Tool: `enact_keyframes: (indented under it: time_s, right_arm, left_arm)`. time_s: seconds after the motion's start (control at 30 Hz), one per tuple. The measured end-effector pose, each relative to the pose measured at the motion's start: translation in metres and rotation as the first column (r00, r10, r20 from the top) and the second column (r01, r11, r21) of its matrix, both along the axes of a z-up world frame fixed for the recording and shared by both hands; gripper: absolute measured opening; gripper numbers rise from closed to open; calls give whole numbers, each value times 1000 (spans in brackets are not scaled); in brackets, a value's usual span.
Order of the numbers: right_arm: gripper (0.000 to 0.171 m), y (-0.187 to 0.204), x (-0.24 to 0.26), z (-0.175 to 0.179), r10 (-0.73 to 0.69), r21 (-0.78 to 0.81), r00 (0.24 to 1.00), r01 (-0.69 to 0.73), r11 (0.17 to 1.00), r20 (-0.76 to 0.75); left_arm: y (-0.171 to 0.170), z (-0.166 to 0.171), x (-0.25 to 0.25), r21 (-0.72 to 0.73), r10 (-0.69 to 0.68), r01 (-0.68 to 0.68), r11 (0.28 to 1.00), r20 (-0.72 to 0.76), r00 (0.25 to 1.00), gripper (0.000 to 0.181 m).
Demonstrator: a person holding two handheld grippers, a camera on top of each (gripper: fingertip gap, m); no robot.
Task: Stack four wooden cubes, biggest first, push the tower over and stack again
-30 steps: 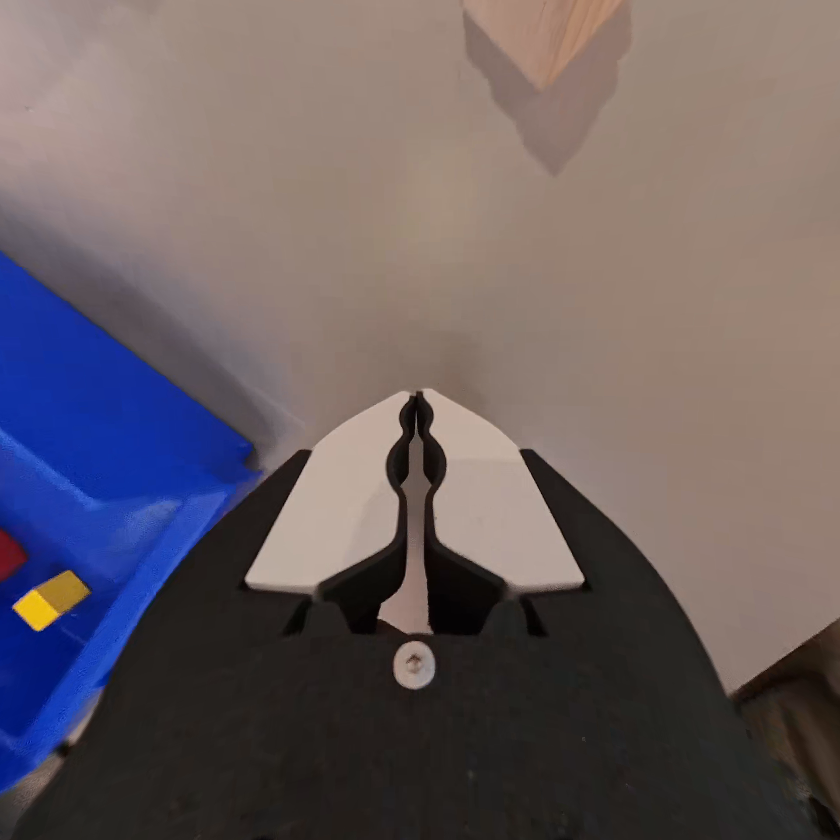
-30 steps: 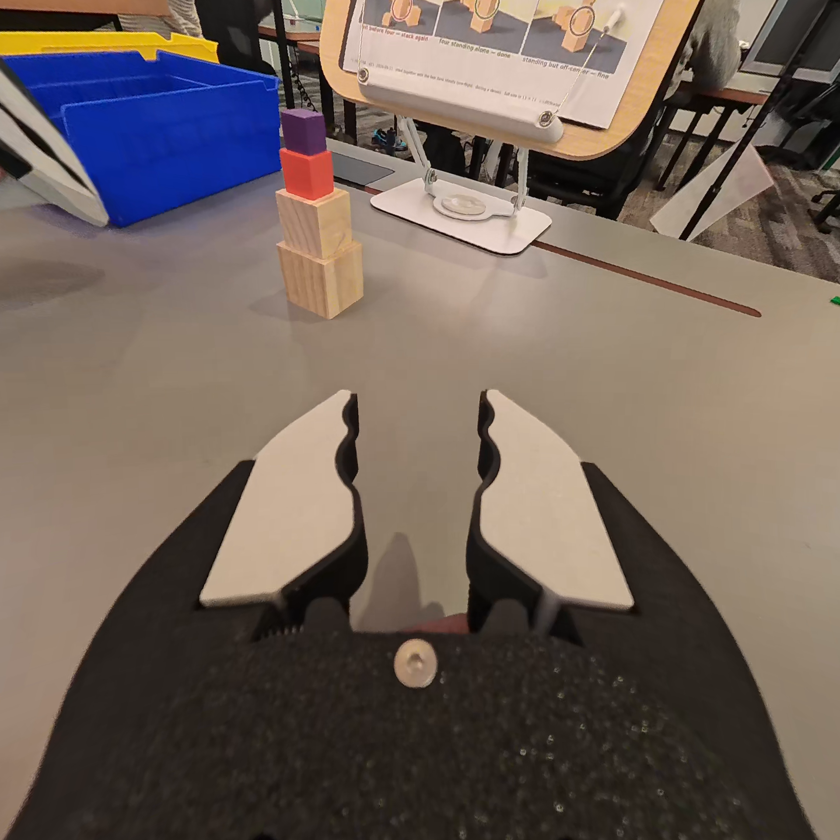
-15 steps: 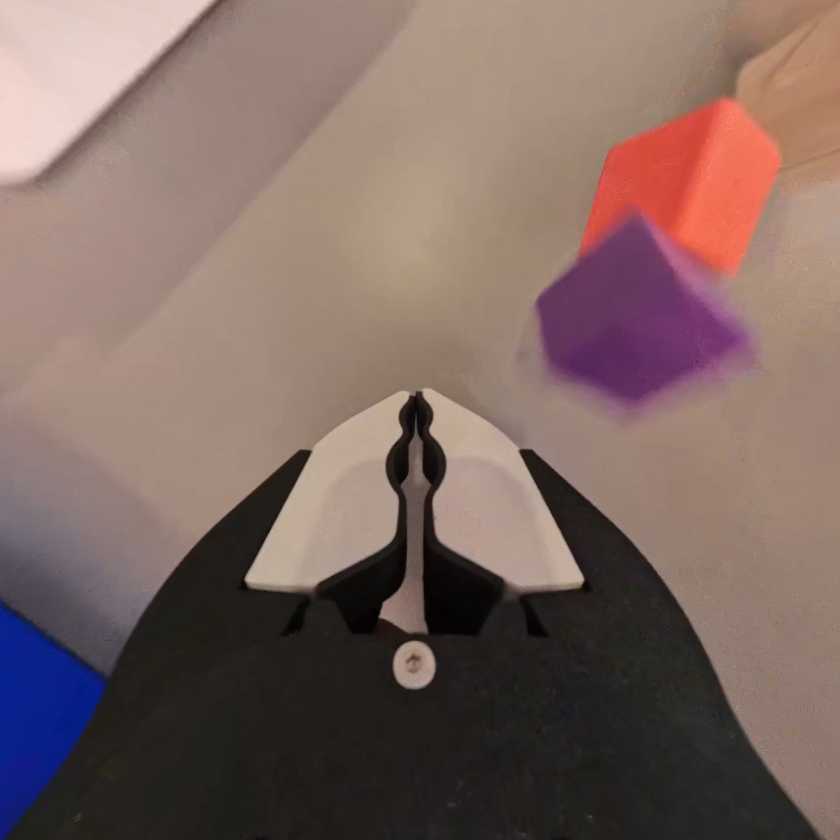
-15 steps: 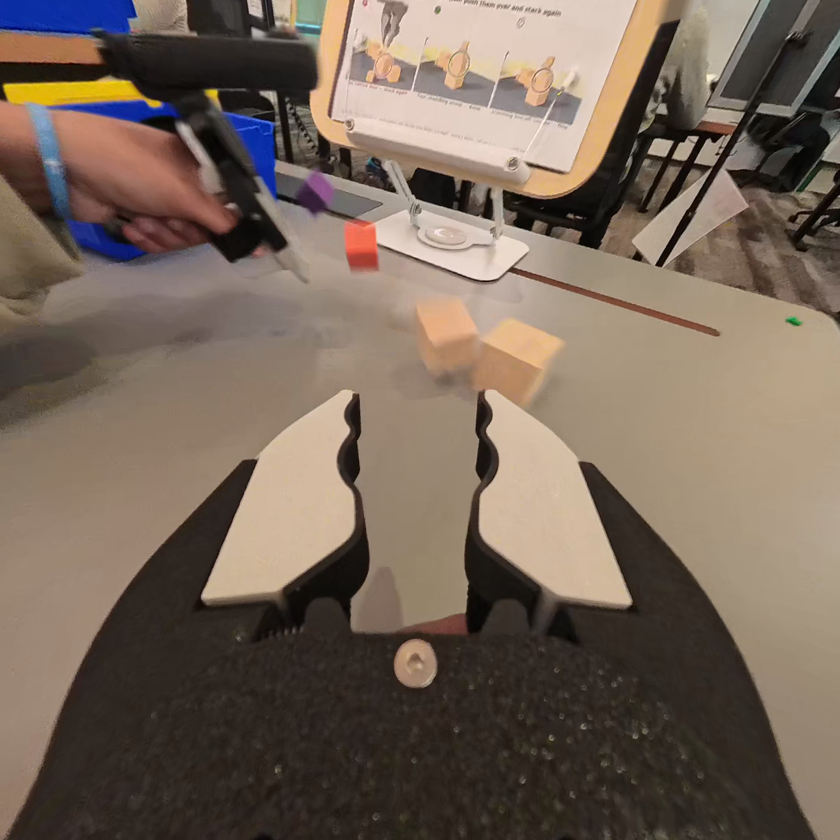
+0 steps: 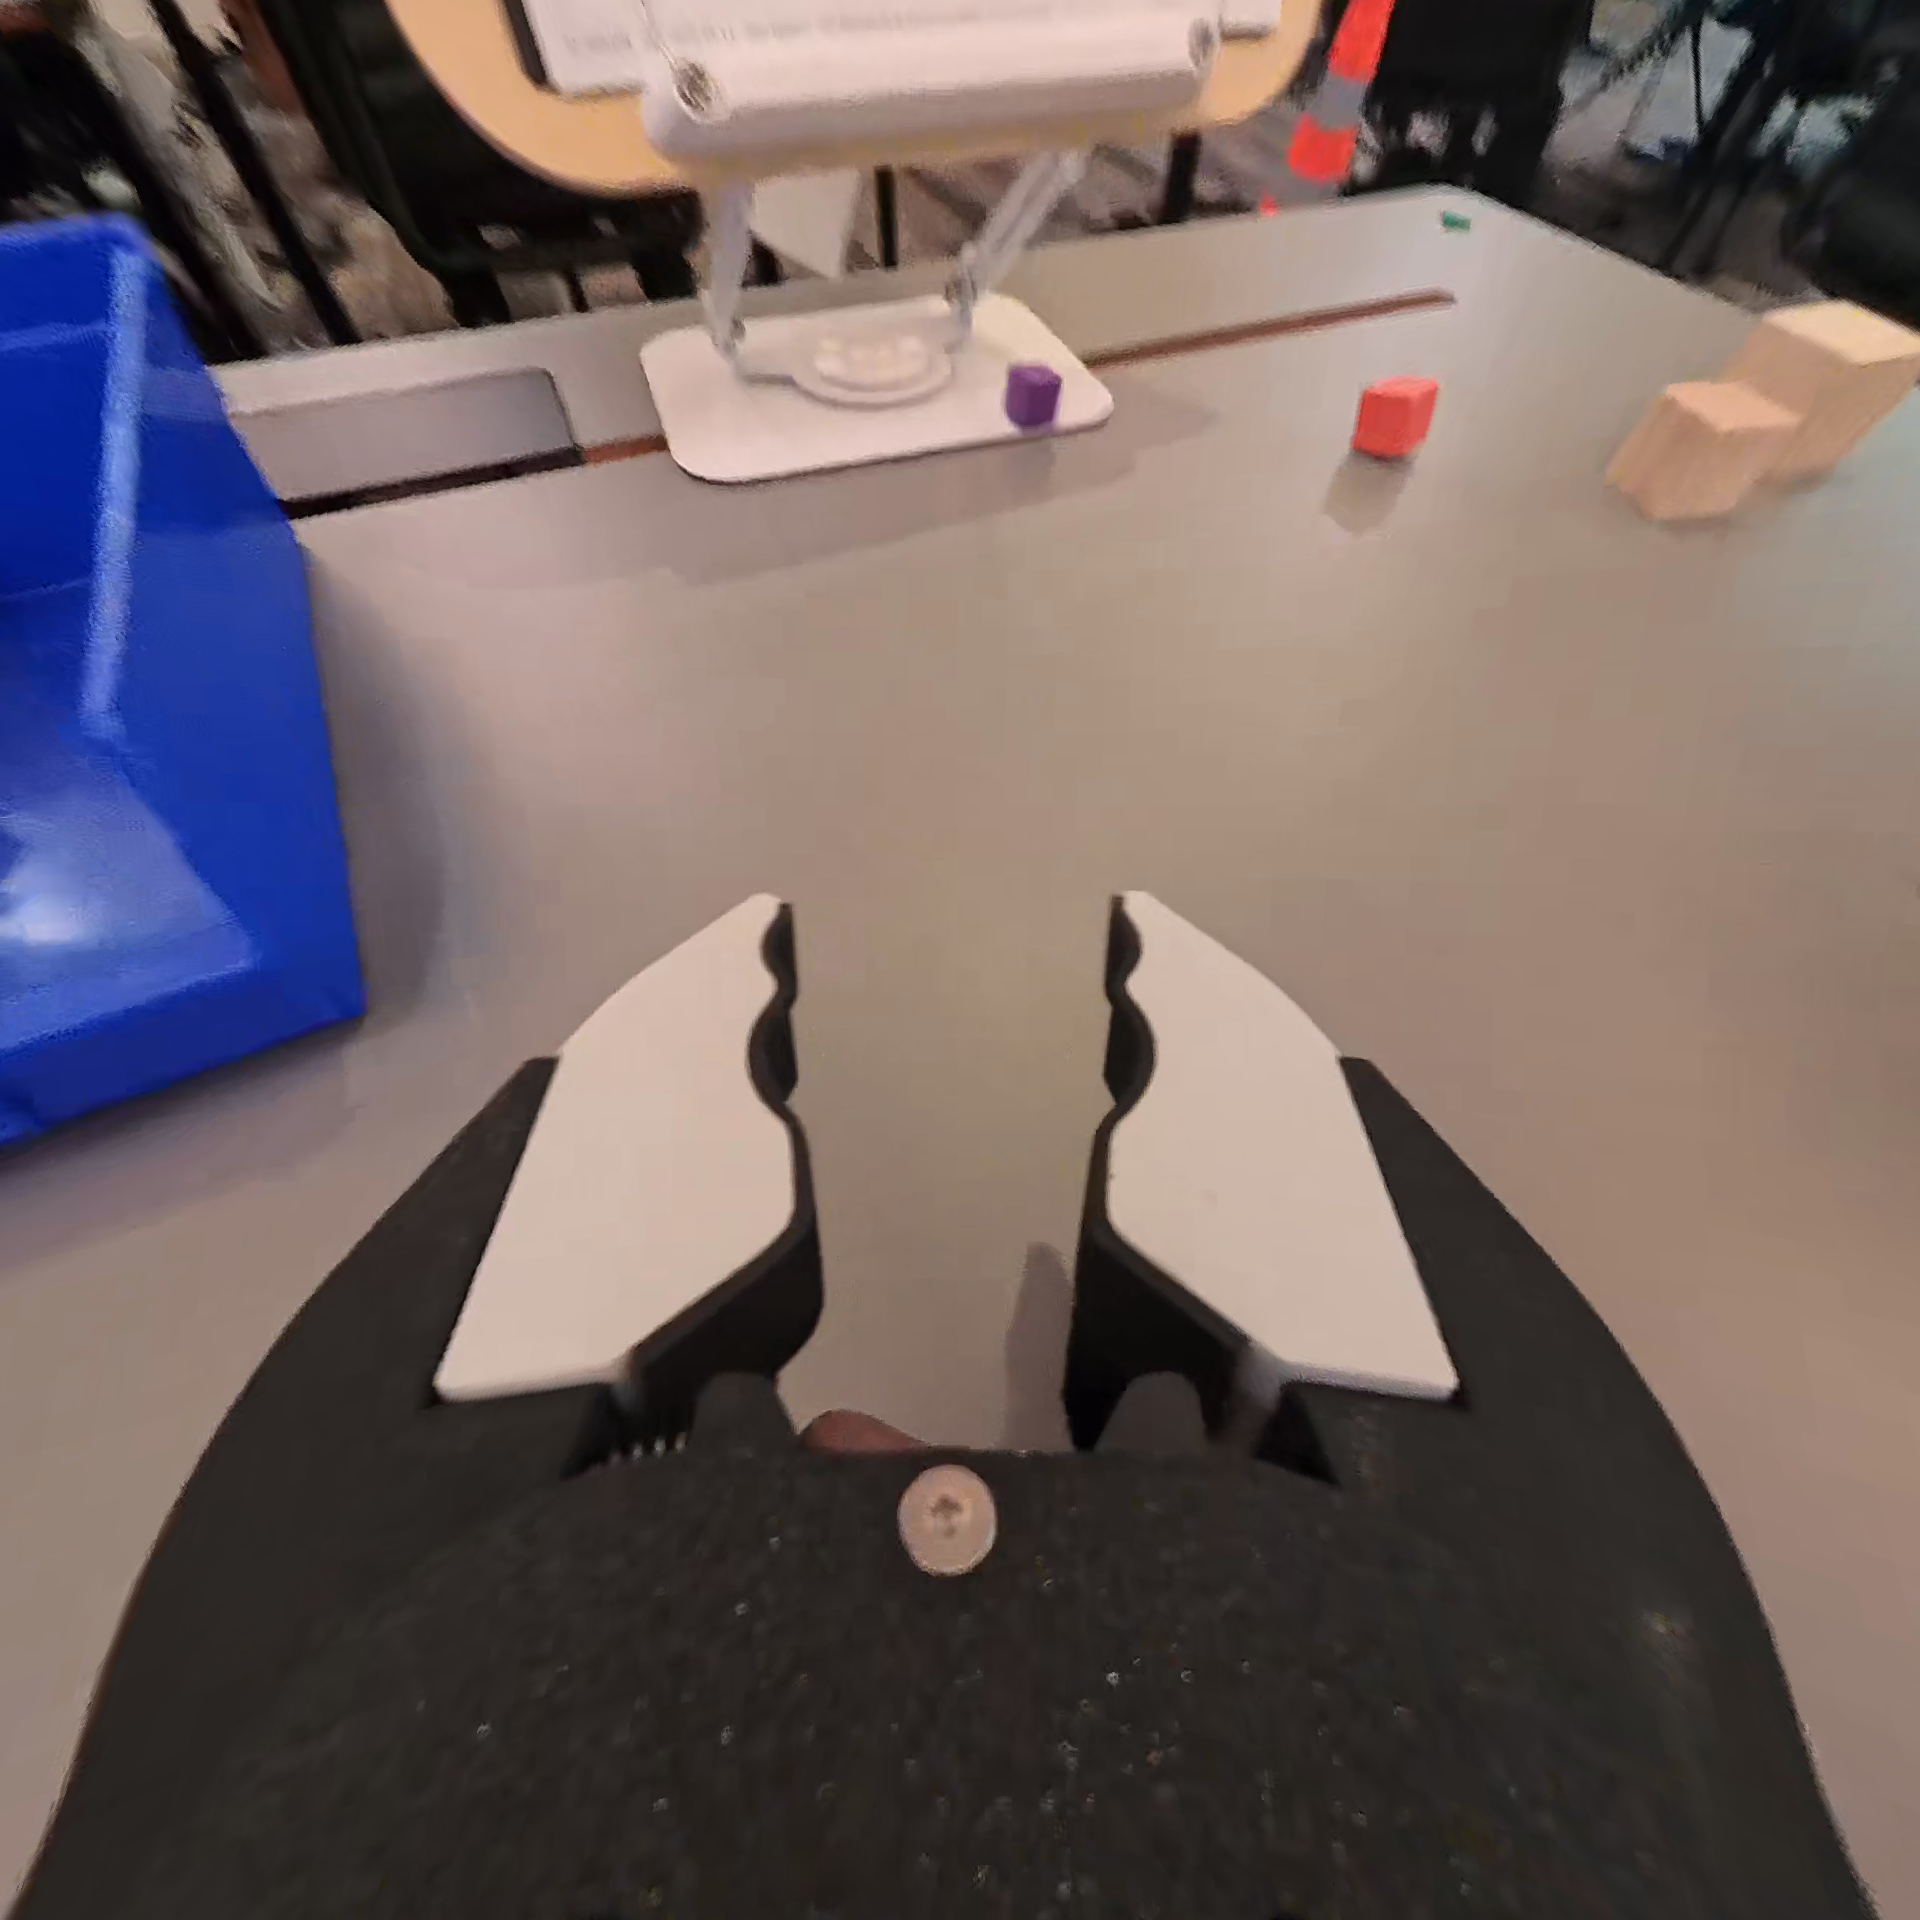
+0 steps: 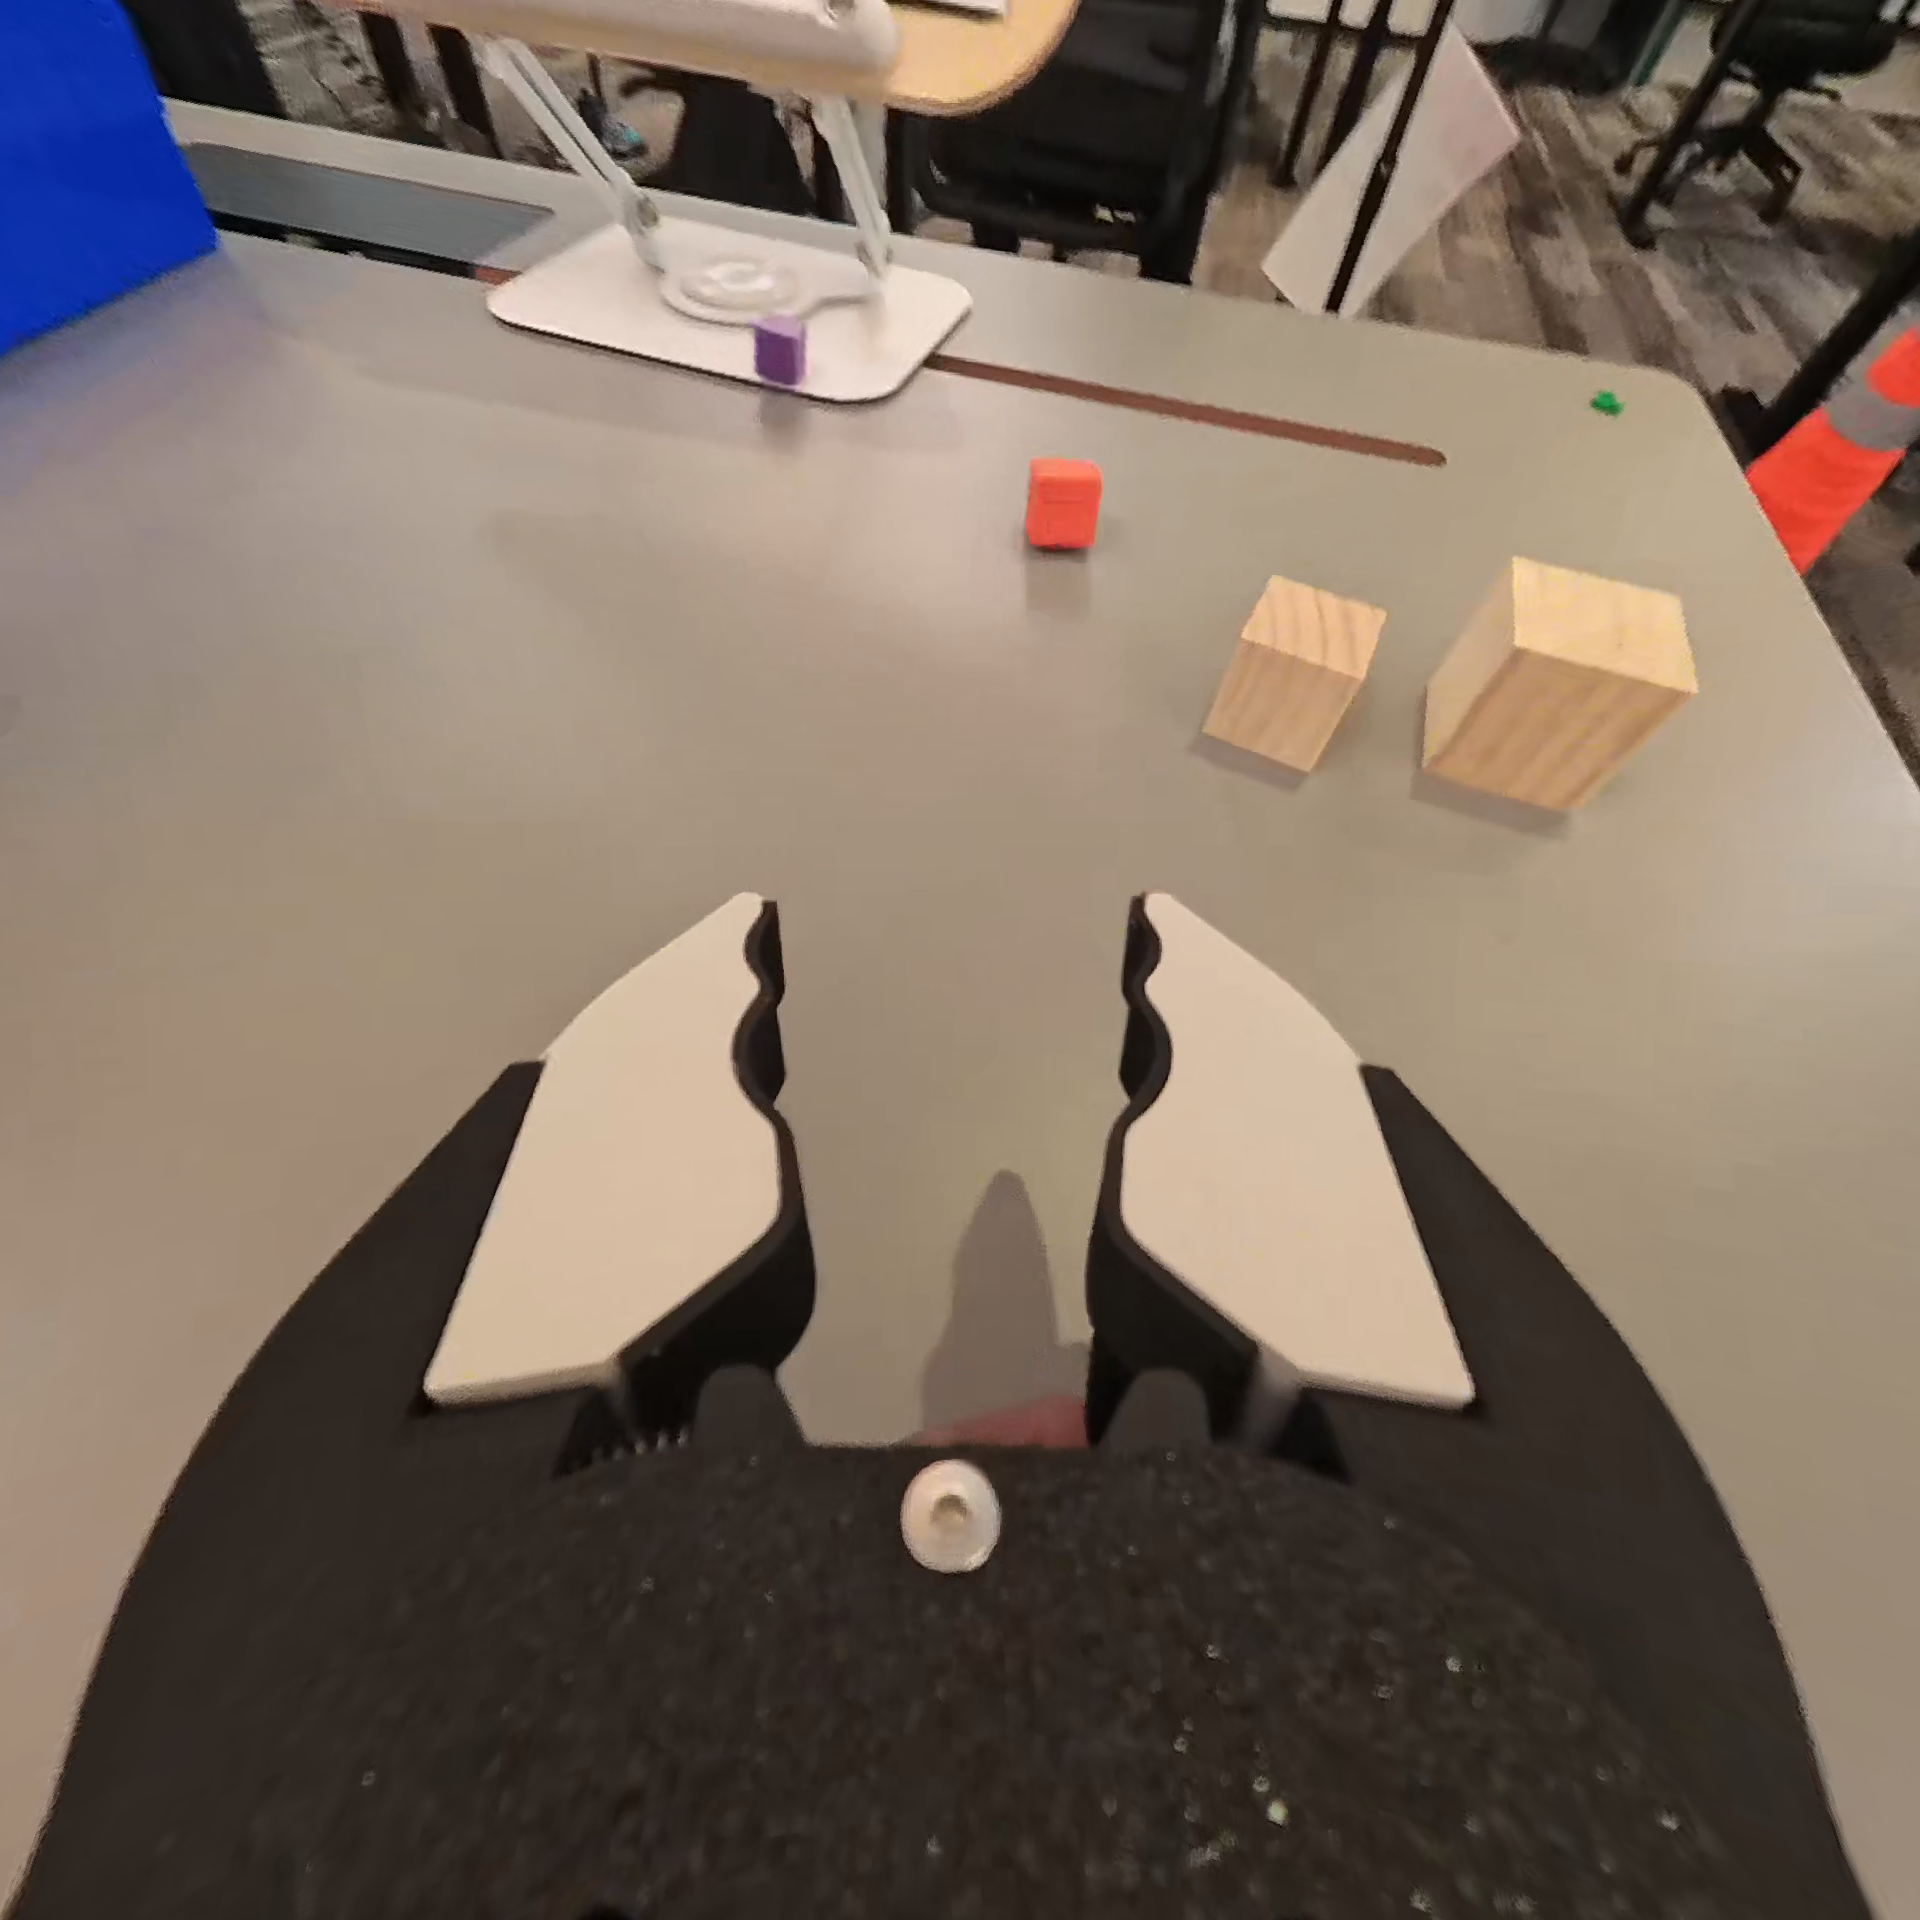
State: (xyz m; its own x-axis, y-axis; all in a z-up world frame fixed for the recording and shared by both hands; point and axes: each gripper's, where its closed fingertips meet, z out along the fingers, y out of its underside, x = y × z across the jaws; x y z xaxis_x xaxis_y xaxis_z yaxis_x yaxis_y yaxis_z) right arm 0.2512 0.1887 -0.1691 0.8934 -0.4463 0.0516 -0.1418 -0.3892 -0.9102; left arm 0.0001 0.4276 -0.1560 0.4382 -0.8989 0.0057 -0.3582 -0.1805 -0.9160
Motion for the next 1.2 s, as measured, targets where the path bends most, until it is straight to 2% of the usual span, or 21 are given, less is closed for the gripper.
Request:
enact_keyframes:
  time_s: [0.1,0.27,0.47,0.63,0.87,1.2]
  right_arm:
    - [70,5,-2,-3,-27,2,999,27,1000,-38]
    - [72,18,-16,-2,-10,-6,1000,10,1000,1]
    - [75,19,-24,-9,-10,-23,1000,10,1000,8]
    - [77,15,-25,-6,-29,-16,999,29,999,21]
    - [77,12,-25,-1,-42,-3,999,42,999,18]
    - [77,15,-27,-12,-43,-34,999,44,998,16]
  left_arm:
    - [0,9,-17,61,109,-115,992,94,990,73]
    - [-2,17,-39,102,187,-208,973,180,966,82]
    - [-3,13,-49,131,195,-222,966,191,962,89]
    - [-14,3,-44,85,178,-192,978,152,972,93]
    - [-22,5,-39,96,154,-171,981,162,975,91]
    - [-24,2,-33,88,125,-139,986,146,981,88]
